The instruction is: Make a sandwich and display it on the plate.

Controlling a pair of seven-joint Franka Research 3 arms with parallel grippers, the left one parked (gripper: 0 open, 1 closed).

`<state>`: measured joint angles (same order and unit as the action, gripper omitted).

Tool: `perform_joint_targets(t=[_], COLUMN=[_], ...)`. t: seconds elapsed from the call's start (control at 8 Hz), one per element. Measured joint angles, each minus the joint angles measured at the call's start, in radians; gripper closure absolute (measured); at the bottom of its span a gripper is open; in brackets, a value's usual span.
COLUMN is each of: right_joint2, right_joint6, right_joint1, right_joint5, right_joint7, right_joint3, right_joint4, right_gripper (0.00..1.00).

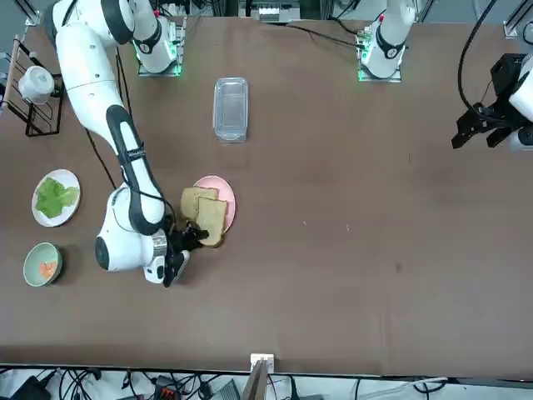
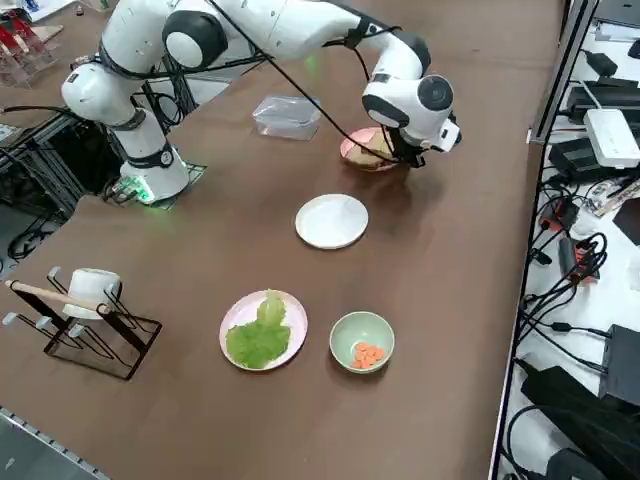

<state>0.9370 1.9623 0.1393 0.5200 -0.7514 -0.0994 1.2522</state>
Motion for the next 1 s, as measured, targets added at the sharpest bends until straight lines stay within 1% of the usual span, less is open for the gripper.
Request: perform_joint_targets(t=[0.12, 0.25, 1.0], right_joint2=[0.0, 0.0, -0.024], right_joint6=[0.0, -0.001, -0.007], right_joint1=[-0.001, -0.004, -0.008], right_joint5=[-0.01, -0.013, -0.019], right_joint7=[0.0, 0.0, 0.0], right_joint3=[0.0, 0.0, 0.0], right_joint4=[-0.003, -0.005, -0.021], right_gripper=[0.88, 0.9, 0.92])
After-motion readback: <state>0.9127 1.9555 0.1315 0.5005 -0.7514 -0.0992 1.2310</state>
